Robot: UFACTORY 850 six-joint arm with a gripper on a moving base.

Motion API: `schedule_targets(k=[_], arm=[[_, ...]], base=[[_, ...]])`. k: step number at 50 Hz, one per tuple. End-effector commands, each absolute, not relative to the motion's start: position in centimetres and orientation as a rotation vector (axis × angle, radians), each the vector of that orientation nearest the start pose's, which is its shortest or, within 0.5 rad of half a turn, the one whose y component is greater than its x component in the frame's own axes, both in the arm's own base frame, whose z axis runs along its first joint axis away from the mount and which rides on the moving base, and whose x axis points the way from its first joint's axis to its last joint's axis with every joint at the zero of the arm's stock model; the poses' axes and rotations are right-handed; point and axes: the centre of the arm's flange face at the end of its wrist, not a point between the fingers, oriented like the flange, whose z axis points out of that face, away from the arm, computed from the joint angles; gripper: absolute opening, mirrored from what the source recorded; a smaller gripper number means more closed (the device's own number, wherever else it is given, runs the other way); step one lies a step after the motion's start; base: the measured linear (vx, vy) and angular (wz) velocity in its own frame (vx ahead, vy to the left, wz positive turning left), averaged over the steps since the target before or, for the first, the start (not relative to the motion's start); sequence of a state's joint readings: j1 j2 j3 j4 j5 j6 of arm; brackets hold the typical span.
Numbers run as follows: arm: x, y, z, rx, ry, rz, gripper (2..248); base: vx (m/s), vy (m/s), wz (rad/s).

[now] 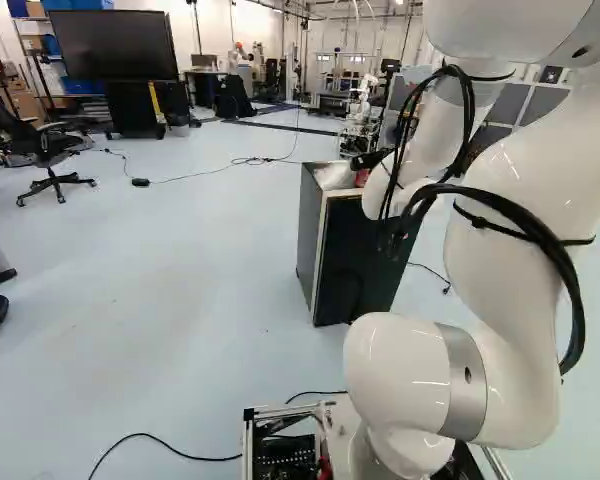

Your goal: Grab a drink from the fridge

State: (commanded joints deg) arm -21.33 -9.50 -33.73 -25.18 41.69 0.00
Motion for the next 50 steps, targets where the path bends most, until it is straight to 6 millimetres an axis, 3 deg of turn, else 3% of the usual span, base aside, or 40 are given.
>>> schedule_targets(k=[24,50], arm=[[44.8,-15.0,39.4,-2.640,-0.171,-1.932,247],[48.1,-16.1,39.8,-2.575,-0.089,-2.044,247]], base=[[0.000,0.000,0.000],[0.000,0.000,0.000]])
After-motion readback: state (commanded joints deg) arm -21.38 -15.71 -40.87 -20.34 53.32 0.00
